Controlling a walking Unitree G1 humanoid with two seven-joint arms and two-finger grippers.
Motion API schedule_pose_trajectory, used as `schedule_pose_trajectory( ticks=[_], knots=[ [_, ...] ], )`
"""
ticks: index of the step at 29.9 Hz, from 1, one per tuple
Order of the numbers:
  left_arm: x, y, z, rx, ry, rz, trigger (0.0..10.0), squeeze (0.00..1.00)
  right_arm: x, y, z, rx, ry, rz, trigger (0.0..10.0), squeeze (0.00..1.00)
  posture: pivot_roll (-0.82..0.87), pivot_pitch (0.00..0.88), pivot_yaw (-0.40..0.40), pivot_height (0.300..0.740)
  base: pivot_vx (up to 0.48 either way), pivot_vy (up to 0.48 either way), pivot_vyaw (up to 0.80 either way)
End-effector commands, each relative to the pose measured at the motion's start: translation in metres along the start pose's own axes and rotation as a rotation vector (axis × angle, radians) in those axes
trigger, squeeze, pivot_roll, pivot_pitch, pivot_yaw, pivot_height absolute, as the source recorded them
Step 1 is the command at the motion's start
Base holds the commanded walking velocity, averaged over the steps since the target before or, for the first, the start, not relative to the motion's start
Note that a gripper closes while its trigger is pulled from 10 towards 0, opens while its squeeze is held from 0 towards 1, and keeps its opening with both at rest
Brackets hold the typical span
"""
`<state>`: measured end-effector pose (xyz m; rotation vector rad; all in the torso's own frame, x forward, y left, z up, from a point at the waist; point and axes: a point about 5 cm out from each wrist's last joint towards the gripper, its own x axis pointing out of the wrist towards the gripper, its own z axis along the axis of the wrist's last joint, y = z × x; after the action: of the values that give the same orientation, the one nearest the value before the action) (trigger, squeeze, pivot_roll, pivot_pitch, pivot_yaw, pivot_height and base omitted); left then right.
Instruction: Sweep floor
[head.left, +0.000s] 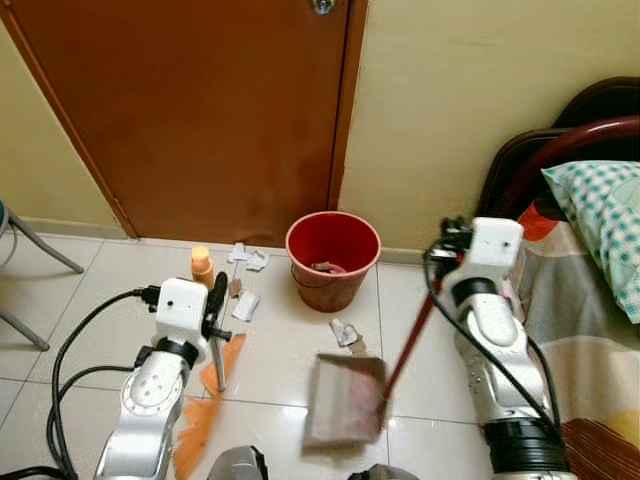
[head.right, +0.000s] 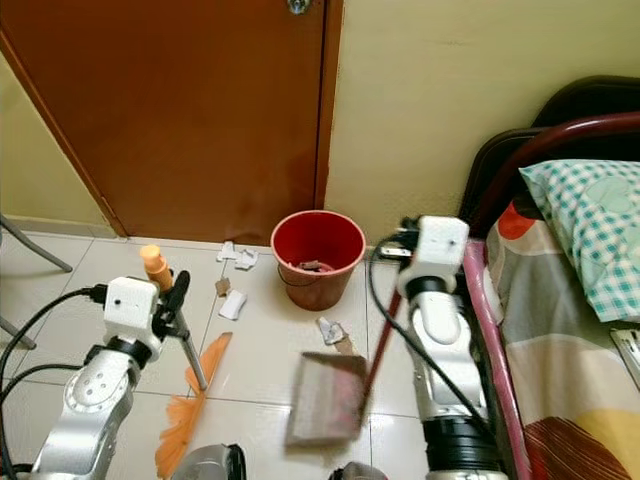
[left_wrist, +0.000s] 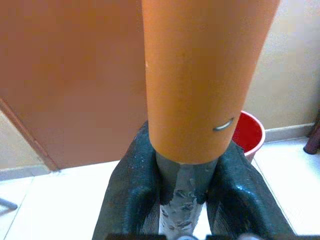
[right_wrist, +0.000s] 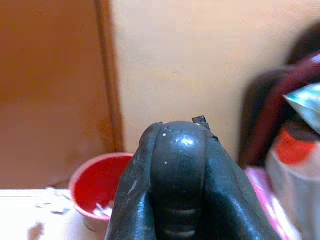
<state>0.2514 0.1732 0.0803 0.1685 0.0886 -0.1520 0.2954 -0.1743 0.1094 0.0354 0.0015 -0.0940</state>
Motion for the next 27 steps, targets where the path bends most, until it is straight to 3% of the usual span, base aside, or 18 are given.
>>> schedule_pose_trajectory(
  ticks=[1, 4, 9, 15, 27],
  knots=[
    [0.0024, -0.0012, 0.0056, -0.001, -0.015, 0.0, 10.0, 0.0, 0.0007, 0.0, 0.0059, -0.009, -0.036, 0.001, 10.0, 0.0, 0.03, 0.125, -0.043, 0.74, 0.0, 0.0, 0.0],
    [0.0052, -0.006, 0.0136, -0.037, -0.039, -0.025, 10.0, 0.0, -0.0029, 0.0015, 0.0065, -0.126, -0.067, 0.052, 10.0, 0.0, 0.02, 0.136, -0.05, 0.74, 0.0, 0.0, 0.0],
    [0.0011, -0.006, 0.0067, -0.041, -0.022, 0.001, 10.0, 0.0, -0.0052, 0.0023, -0.0004, -0.094, -0.032, 0.047, 10.0, 0.0, 0.02, 0.134, -0.056, 0.74, 0.0, 0.0, 0.0],
    [0.0006, -0.0034, 0.0071, -0.033, -0.024, -0.007, 10.0, 0.0, -0.0041, 0.0017, -0.001, -0.104, -0.04, 0.051, 10.0, 0.0, 0.03, 0.126, -0.052, 0.74, 0.0, 0.0, -0.72],
    [0.0047, -0.0019, 0.0075, -0.03, -0.032, -0.001, 10.0, 0.0, -0.0006, -0.0022, 0.0013, -0.119, -0.055, 0.052, 10.0, 0.0, 0.02, 0.111, -0.057, 0.74, 0.279, 0.0, 0.0]
  ],
)
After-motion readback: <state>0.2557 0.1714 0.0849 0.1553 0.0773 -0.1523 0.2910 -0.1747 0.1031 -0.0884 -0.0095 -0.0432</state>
